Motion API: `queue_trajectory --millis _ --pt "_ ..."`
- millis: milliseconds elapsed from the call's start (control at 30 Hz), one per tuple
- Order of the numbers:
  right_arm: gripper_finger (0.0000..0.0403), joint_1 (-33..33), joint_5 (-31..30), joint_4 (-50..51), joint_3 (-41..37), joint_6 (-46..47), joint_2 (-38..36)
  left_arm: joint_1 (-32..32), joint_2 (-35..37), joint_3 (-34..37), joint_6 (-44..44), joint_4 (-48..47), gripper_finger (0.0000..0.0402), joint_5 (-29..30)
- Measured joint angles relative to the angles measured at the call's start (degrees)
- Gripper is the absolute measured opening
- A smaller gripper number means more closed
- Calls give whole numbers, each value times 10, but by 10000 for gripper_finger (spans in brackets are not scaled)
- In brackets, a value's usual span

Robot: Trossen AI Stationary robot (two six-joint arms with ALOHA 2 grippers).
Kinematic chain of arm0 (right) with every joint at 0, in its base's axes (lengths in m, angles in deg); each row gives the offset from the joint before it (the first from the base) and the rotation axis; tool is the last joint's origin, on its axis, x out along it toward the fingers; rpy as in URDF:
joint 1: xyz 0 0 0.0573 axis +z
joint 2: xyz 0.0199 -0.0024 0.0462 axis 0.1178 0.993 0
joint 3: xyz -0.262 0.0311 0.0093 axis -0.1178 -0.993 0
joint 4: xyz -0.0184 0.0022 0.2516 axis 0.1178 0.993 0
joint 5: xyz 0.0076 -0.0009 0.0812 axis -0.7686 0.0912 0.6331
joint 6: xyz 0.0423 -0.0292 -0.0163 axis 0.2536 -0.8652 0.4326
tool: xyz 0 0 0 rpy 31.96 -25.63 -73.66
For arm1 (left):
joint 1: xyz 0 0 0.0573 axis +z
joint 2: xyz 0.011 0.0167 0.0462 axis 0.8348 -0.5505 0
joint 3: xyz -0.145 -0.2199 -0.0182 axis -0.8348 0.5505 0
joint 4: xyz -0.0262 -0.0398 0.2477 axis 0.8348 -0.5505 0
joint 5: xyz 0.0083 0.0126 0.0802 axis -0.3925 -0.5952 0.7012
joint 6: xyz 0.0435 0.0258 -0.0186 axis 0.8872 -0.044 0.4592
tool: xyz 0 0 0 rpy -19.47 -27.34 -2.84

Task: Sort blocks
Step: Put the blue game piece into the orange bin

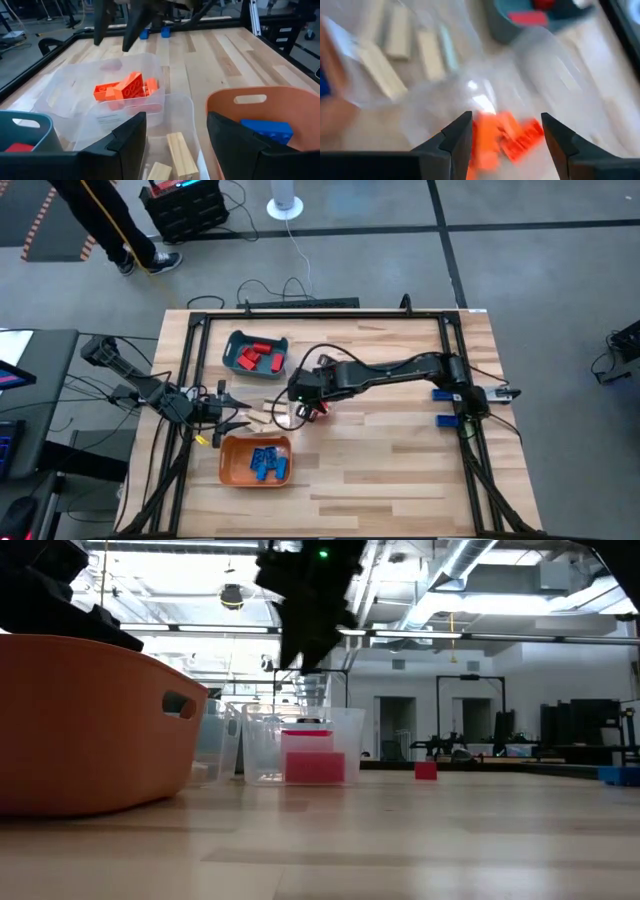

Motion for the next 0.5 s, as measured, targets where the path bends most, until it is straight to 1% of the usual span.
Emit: queue_trajectory --millis 67,167,267,333,400,433,500 --pt "191 -2 -26 35 0 8 -4 0 0 0 0 -2 203 0" --pt "191 -8 -56 116 0 43 -12 0 0 0 -4 -9 203 0" --pt "191 -12 -87 211 0 79 -16 0 0 0 -7 -16 203 -1" --pt "191 -16 -102 294 0 107 -18 0 0 0 -8 -20 203 -2" --pt "191 -24 -99 376 -1 138 -18 0 0 0 -8 -21 203 -2" --pt "191 -27 -94 377 -12 140 -21 0 0 0 -8 -21 203 -2" --pt "191 -37 -53 335 -60 116 -49 0 0 0 -8 -21 203 -2"
